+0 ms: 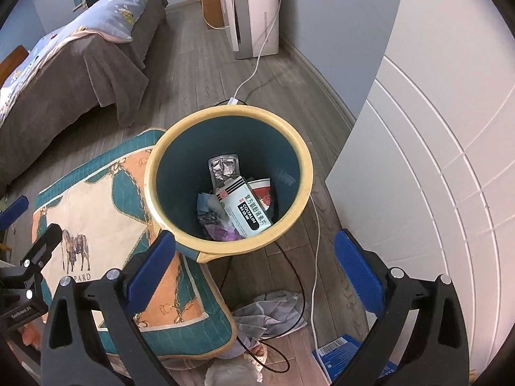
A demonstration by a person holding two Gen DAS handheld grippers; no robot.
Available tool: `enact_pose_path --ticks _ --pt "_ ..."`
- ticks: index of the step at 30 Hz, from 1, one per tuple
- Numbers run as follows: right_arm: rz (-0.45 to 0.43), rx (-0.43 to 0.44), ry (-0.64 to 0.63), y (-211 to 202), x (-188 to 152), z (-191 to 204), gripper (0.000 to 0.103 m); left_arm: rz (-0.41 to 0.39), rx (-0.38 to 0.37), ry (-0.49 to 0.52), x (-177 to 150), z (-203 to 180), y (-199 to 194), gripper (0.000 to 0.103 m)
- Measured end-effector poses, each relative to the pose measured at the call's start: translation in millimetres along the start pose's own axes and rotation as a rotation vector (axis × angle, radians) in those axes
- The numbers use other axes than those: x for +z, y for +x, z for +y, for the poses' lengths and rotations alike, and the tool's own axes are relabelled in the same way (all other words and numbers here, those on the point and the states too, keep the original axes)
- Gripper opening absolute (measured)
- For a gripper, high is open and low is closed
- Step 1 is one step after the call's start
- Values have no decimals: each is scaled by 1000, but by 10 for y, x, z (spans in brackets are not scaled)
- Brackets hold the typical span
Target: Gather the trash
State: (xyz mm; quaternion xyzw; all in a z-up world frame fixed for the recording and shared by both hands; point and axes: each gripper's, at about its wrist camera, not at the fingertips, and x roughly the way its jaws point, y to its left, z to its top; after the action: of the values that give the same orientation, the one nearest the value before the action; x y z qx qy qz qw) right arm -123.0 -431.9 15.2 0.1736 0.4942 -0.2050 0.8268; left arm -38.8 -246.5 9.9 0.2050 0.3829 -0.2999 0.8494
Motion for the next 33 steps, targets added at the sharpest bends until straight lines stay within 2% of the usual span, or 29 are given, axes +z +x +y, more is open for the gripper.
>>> enact_pose_path --ticks 33 --pt "11 -2 8 24 5 -47 97 11 -7 9 -27 -42 19 98"
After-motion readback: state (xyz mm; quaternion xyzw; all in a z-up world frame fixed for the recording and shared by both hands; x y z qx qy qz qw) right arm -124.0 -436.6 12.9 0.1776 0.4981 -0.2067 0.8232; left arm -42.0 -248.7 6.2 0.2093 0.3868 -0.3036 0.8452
